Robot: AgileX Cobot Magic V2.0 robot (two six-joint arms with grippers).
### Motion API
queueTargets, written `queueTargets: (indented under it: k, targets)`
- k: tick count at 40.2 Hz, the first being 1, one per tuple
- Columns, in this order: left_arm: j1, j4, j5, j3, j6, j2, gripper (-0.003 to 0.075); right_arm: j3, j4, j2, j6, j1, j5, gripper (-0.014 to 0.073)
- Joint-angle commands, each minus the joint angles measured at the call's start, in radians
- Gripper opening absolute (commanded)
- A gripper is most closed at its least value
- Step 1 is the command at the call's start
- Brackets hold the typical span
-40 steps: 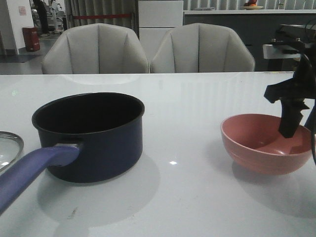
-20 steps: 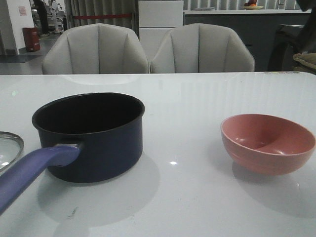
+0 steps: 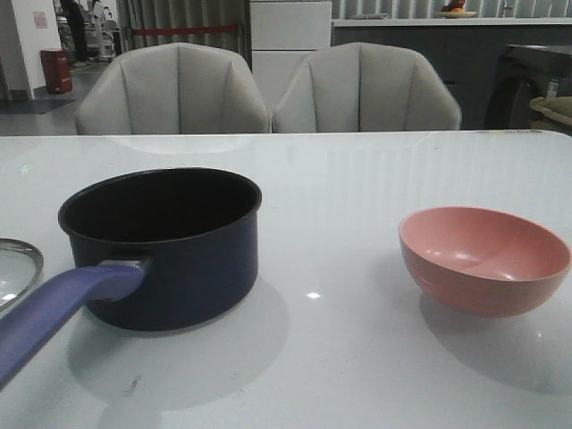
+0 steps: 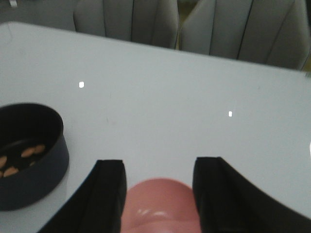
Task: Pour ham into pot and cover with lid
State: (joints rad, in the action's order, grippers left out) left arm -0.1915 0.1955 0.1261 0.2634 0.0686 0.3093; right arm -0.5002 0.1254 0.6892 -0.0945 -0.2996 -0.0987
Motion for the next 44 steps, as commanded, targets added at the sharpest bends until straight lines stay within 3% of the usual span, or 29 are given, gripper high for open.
queueTargets:
  k: [1,11,21,24,29,37,44]
  targets:
    - [-0.008,0.011,-0.071,0.028,-0.002,0.006,0.0574,0.044,0.001,-0.14,-0.014,0.0,0.157,0.0435]
    - [-0.008,0.011,-0.071,0.026,-0.002,0.006,0.0574,0.213,0.001,-0.397,-0.014,0.0,0.187,0.0435]
    - [-0.008,0.019,-0.069,0.026,-0.002,0.006,0.0574,0.301,0.001,-0.426,-0.014,0.0,0.177,0.0421]
    - [-0.008,0.042,-0.068,0.026,-0.002,0.006,0.0574,0.301,0.001,-0.426,-0.014,0.0,0.174,0.0348]
    - [-0.008,0.042,-0.066,0.026,-0.002,0.006,0.0574,0.301,0.001,-0.426,-0.014,0.0,0.172,0.0122]
    - [-0.008,0.009,-0.027,0.07,-0.002,0.017,0.0575,0.301,0.001,-0.426,-0.014,0.0,0.171,0.0149]
    - [-0.006,-0.078,0.108,0.185,-0.002,0.108,0.0577,0.301,0.001,-0.426,-0.014,0.0,0.171,0.0149]
